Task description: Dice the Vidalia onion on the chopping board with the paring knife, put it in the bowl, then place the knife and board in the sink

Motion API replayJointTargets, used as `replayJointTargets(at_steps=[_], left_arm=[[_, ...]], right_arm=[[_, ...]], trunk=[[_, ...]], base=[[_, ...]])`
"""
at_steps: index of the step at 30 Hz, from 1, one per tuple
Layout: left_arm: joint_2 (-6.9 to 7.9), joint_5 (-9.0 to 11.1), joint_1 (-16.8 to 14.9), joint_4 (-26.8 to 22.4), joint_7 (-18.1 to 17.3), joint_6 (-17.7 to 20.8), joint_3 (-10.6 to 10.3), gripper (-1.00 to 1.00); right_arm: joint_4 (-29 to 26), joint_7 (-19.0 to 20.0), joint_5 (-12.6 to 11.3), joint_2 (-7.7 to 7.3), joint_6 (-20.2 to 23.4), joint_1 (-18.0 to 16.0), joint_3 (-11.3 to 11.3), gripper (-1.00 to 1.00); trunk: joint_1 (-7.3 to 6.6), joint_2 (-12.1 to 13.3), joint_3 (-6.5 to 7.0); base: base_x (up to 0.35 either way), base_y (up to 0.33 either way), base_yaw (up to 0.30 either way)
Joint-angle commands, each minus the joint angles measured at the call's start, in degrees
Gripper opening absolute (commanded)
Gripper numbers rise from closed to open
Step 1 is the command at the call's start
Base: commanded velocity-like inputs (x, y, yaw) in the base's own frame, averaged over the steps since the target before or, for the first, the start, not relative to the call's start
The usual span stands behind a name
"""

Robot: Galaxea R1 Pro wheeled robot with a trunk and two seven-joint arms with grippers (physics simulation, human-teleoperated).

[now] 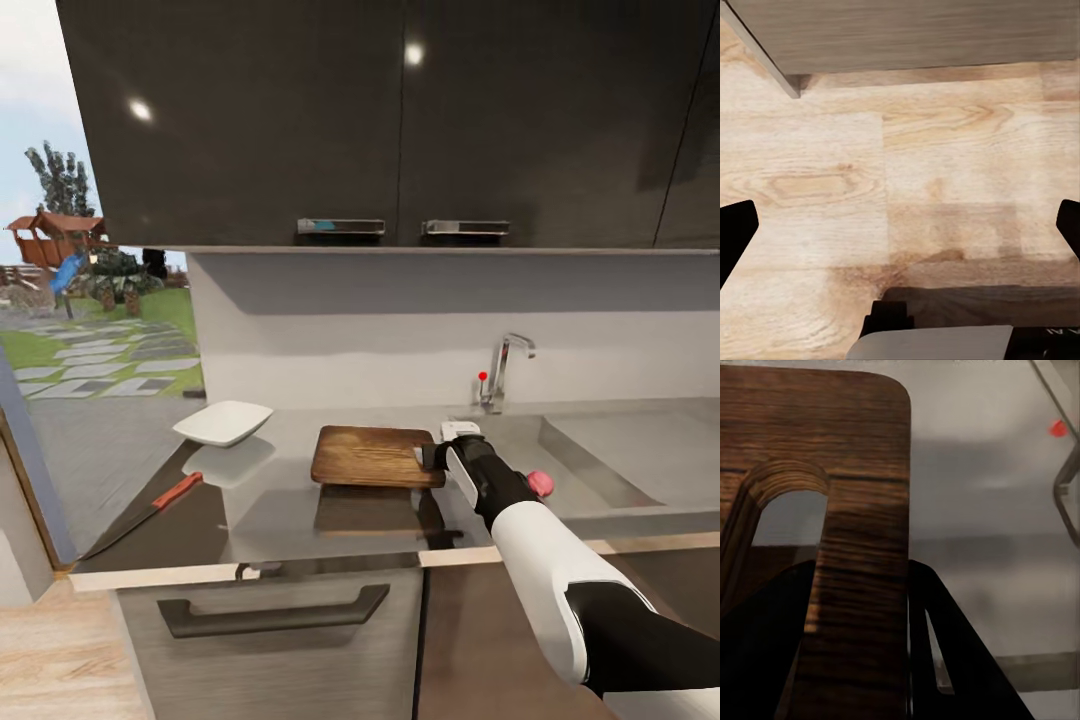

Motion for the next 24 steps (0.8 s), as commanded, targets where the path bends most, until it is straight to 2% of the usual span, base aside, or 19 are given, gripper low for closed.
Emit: replayJointTargets(at_steps=[1, 16, 24], left_arm=[[-0.04, 0.1, 0.0, 0.0, 0.0, -0.1, 0.0, 1.00], [-0.11, 0.1, 0.0, 1.3, 0.0, -0.2, 0.1, 1.00], [-0.11, 0.1, 0.0, 1.2, 0.0, -0.2, 0.1, 1.00]], right_arm=[[-0.1, -0.1, 0.0, 0.04, 0.3, 0.0, -0.1, -1.00], [0.3, -0.1, 0.1, 0.04, 0.4, 0.0, 0.3, -1.00], [0.6, -0.1, 0.1, 0.09, 0.4, 0.0, 0.6, -1.00]], trunk=[[0.00, 0.0, 0.03], [0.00, 0.0, 0.38], [0.00, 0.0, 0.38]], base=[[0.000, -0.005, 0.000], [0.107, -0.139, 0.000], [0.022, -0.032, 0.000]])
